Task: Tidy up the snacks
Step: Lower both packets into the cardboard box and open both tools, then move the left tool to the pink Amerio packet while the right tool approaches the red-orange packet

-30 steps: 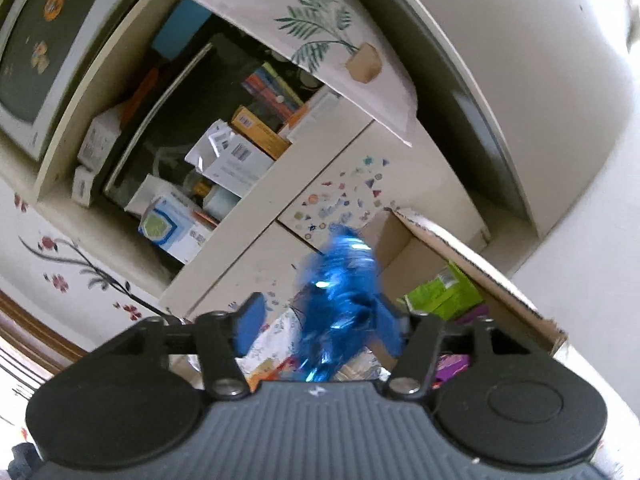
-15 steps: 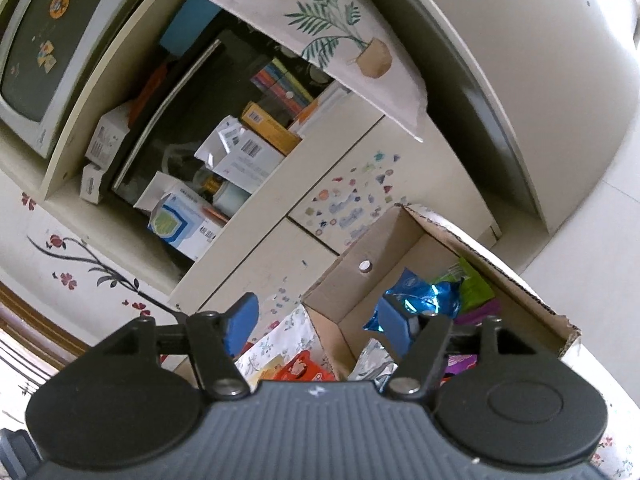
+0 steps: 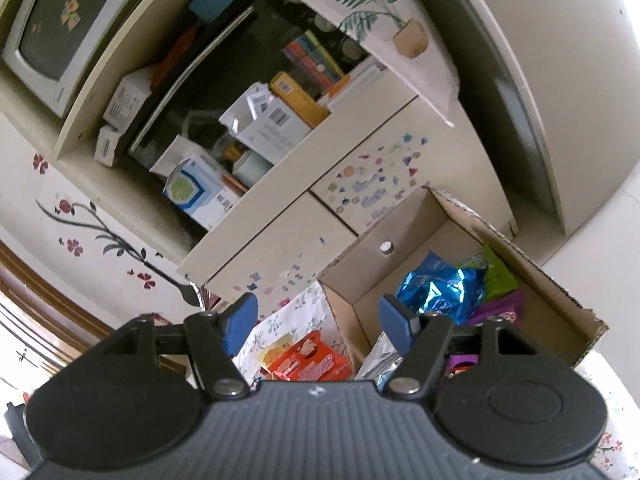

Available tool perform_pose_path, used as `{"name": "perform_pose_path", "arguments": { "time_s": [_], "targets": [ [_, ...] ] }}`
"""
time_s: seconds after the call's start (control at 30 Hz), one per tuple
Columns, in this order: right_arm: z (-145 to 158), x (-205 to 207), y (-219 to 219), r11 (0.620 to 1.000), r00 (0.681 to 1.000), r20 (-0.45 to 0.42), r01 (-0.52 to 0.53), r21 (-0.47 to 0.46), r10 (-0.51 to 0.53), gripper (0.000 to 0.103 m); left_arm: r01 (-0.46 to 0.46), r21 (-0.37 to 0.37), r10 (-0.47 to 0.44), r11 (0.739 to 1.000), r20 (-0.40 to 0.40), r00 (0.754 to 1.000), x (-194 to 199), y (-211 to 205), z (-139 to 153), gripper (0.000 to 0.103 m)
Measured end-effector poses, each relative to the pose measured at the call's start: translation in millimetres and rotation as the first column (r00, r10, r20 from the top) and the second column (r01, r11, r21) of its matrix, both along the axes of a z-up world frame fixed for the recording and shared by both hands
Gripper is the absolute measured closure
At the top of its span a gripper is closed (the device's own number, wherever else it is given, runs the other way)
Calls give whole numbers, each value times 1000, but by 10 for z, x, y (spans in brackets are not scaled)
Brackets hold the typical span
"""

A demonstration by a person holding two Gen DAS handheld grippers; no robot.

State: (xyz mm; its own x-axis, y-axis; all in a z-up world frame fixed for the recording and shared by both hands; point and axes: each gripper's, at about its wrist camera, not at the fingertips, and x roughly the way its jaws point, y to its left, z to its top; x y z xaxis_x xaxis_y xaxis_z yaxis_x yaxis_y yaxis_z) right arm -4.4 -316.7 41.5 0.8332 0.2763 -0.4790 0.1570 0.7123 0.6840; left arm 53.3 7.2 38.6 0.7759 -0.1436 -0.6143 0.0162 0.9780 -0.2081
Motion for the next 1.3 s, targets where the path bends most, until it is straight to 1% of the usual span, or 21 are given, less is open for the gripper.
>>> {"name": "perform_pose_path", "arguments": {
  "time_s": [0.1, 0.27, 0.33, 0.43, 0.6, 0.87, 0.97, 1.1, 1.2, 1.3],
  "targets": [
    [11, 14, 95, 999, 1000, 8, -27, -23, 27, 30, -28, -7, 28, 1000, -13, 1000, 39, 97, -65, 1],
    [19, 33, 280, 994, 996, 26, -84, -66, 86, 30, -73, -10, 73, 997, -27, 997, 114, 257, -176, 1],
    [25, 36, 360, 990, 993, 32, -106, -91, 110, 30, -92, 2, 92, 996, -36, 995, 157, 307, -237, 1],
    [31, 48, 498, 979, 987, 41, -146, -144, 153, 30, -124, 22, 125, 992, -54, 991, 209, 374, -343, 1],
    [-8, 78, 720, 953, 970, 46, -225, -204, 239, 30, -167, 20, 168, 986, -96, 981, 308, 486, -520, 1],
    [-156, 235, 1112, 892, 937, 18, -325, -315, 348, 30, -161, 7, 160, 987, -148, 976, 536, 476, -763, 1],
    [-270, 348, 1274, 864, 925, -10, -359, -353, 380, 30, -166, -9, 163, 986, -160, 974, 626, 469, -831, 1],
    [-429, 533, 1508, 815, 907, -32, -393, -426, 420, 30, -185, -10, 180, 983, -180, 967, 745, 482, -931, 1],
    [-549, 661, 1635, 790, 890, -44, -424, -442, 453, 30, -197, -9, 192, 980, -192, 962, 834, 503, -1005, 1],
    [-685, 791, 1765, 760, 882, -68, -439, -480, 467, 30, -205, -11, 199, 979, -203, 959, 923, 513, -1074, 1]
  ]
}}
